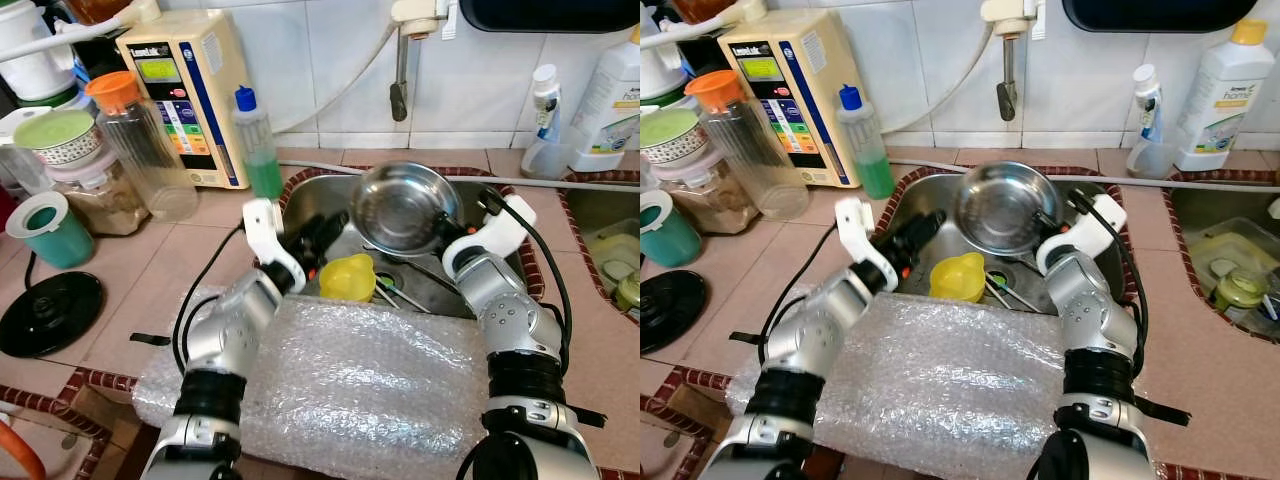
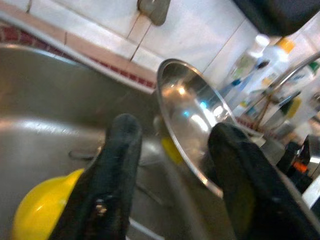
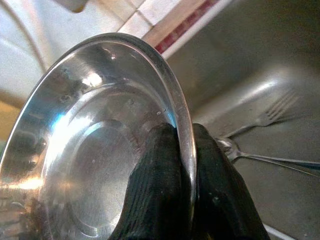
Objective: Kitchen organization
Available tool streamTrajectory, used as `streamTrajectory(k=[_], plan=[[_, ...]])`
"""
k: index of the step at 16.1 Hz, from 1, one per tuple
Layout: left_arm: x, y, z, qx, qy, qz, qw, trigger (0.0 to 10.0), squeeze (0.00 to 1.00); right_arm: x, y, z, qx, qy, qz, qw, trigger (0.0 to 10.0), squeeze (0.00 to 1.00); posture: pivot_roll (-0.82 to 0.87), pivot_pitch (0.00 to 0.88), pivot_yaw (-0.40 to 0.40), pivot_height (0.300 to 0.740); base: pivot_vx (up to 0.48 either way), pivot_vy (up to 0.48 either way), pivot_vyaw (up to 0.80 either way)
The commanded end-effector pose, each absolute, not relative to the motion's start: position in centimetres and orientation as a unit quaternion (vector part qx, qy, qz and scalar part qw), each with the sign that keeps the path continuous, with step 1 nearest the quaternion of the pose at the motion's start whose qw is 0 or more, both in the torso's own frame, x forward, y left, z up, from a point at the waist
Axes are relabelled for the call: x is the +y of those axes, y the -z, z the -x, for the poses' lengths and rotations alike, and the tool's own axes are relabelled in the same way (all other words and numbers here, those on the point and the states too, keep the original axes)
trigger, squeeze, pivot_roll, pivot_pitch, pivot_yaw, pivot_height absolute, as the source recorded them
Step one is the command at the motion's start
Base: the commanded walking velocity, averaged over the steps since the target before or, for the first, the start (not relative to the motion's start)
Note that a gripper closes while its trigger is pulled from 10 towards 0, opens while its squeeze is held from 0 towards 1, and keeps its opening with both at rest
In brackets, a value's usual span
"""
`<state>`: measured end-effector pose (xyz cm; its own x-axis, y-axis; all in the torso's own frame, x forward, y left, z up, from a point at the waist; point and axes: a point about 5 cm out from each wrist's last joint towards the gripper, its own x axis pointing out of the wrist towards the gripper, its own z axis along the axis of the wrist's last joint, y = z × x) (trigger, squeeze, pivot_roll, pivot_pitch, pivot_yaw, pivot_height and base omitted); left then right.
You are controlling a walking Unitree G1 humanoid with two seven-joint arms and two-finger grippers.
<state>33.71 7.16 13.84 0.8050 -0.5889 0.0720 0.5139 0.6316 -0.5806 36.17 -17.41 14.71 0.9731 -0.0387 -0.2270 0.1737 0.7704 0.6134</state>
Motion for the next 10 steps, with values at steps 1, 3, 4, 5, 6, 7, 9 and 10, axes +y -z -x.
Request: streamTrajectory(k=[1, 3, 4, 5, 6, 7, 9, 10], plan=[[7.7, -13.8, -33.6, 0.065, 0.302, 0.280, 0.909, 10.0, 1.00, -17.5, -15.4, -36.7, 0.090, 0.068, -0.327, 0.938, 0.0, 0.00, -0.11, 0.000, 0.161, 0.740, 0.000, 0.000, 0.00], [8.1, -13.1, -32.9, 0.079, 0.306, 0.258, 0.913, 10.0, 1.00, -18.8, -14.4, -37.2, 0.097, 0.115, -0.293, 0.944, 0.0, 0.00, -0.10, 0.000, 0.168, 0.740, 0.000, 0.000, 0.00], [8.1, -12.7, -32.5, 0.088, 0.314, 0.241, 0.914, 10.0, 1.00, -19.6, -13.6, -37.3, 0.105, 0.138, -0.263, 0.949, 0.0, 0.00, -0.08, 0.000, 0.171, 0.740, 0.000, 0.000, 0.00], [8.1, -12.6, -32.2, 0.093, 0.319, 0.228, 0.915, 10.0, 1.00, -20.0, -13.2, -37.3, 0.106, 0.150, -0.244, 0.952, 0.0, 0.00, -0.08, 0.000, 0.172, 0.740, 0.000, 0.000, 0.00], [8.3, -12.3, -31.8, 0.102, 0.325, 0.203, 0.918, 10.0, 1.00, -20.7, -12.5, -37.4, 0.114, 0.164, -0.205, 0.958, 0.0, 0.00, -0.06, 0.000, 0.175, 0.740, 0.000, 0.000, 0.00], [8.4, -12.2, -31.6, 0.108, 0.326, 0.192, 0.919, 10.0, 1.00, -20.9, -12.3, -37.4, 0.114, 0.167, -0.195, 0.960, 0.0, 0.00, -0.05, 0.000, 0.176, 0.740, 0.000, 0.000, 0.00], [8.5, -12.0, -31.3, 0.112, 0.334, 0.170, 0.920, 10.0, 1.00, -21.1, -11.4, -37.3, 0.130, 0.173, -0.170, 0.961, 0.0, 0.00, -0.04, 0.000, 0.176, 0.740, 0.000, 0.000, 0.00], [8.5, -12.0, -31.2, 0.114, 0.336, 0.161, 0.921, 10.0, 1.00, -21.1, -10.9, -37.2, 0.138, 0.170, -0.150, 0.964, 0.0, 0.00, -0.03, 0.000, 0.178, 0.740, 0.000, 0.000, 0.00]])
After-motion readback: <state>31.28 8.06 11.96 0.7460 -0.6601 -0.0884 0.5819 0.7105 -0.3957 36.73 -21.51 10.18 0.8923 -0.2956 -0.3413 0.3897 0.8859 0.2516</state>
